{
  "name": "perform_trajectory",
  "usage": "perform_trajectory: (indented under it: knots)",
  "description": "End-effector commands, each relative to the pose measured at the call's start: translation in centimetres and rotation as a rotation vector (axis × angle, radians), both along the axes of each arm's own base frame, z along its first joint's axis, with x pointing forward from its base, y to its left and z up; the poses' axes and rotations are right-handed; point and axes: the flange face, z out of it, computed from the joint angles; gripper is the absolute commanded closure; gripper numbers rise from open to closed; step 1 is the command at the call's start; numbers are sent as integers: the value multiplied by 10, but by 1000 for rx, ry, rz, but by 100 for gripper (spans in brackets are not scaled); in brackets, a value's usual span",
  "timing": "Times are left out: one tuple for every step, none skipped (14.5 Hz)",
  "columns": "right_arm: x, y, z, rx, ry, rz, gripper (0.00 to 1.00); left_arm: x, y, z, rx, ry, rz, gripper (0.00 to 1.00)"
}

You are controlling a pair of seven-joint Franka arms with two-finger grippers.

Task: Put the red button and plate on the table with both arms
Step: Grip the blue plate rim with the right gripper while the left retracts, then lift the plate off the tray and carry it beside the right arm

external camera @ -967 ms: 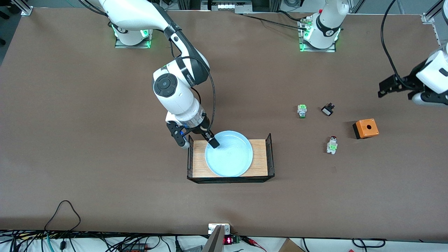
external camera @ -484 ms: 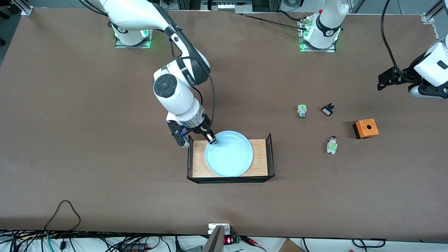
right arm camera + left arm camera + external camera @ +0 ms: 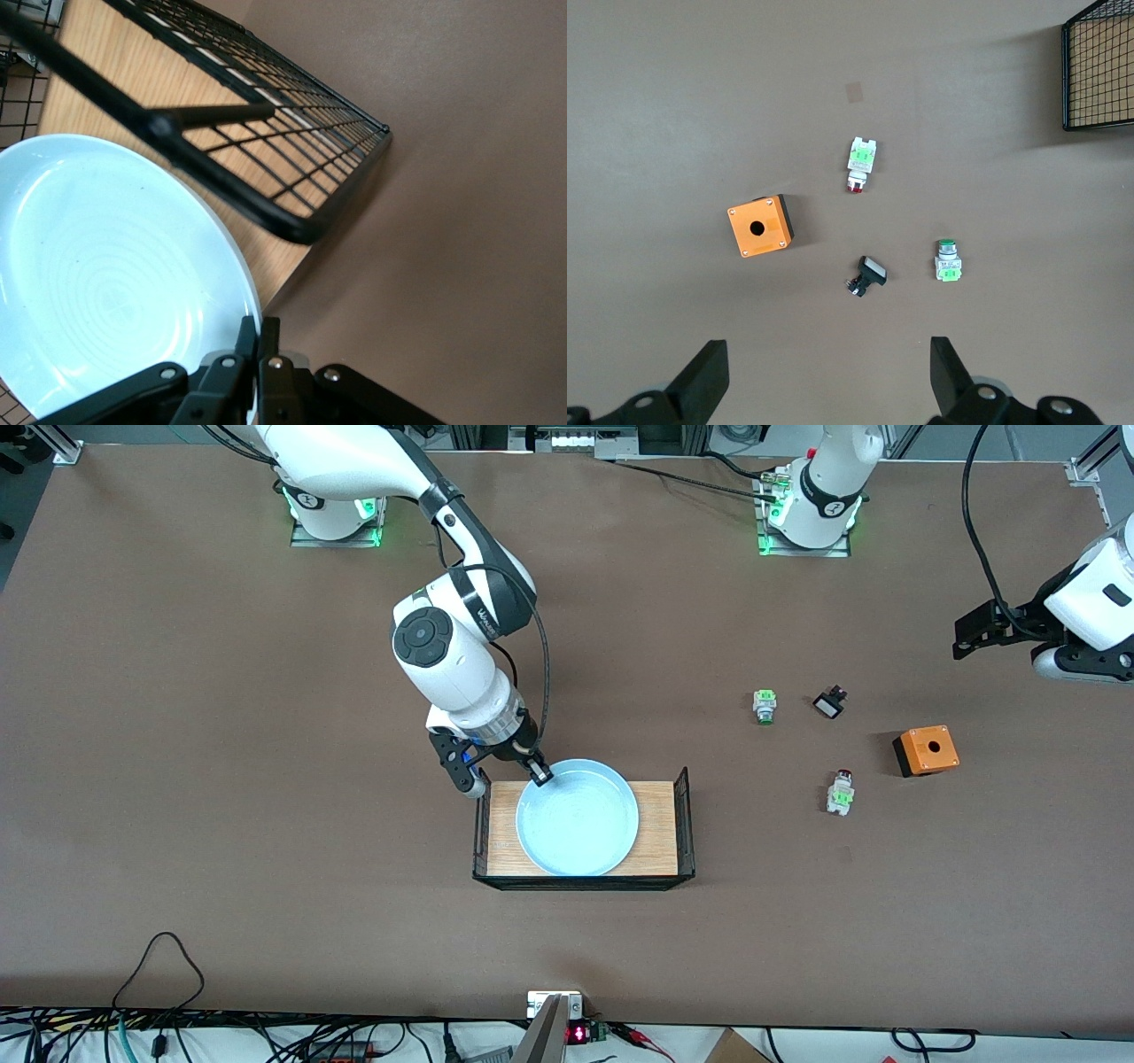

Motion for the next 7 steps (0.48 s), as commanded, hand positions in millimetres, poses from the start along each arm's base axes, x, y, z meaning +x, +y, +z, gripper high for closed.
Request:
perform_trajectory:
  knots:
    - [6, 2, 9, 29, -22, -14, 100, 5, -2, 6, 10, -4, 6, 0]
    - [5, 2, 14, 35, -25, -15, 100, 6, -1, 5, 12, -1, 7, 0]
    - [6, 1, 17, 38, -27, -19, 100, 6, 0, 5, 9, -3, 11, 0]
    - [5, 2, 17, 39, -27, -18, 100, 6, -1, 6, 9, -4, 9, 0]
    - [5, 2, 18, 40, -28, -18, 100, 6, -1, 6, 10, -4, 7, 0]
    - [5, 3, 18, 39, -29, -13, 100, 6, -1, 6, 9, -4, 8, 0]
    - [4, 4, 18, 40, -28, -12, 100, 6, -1, 6, 9, -4, 9, 0]
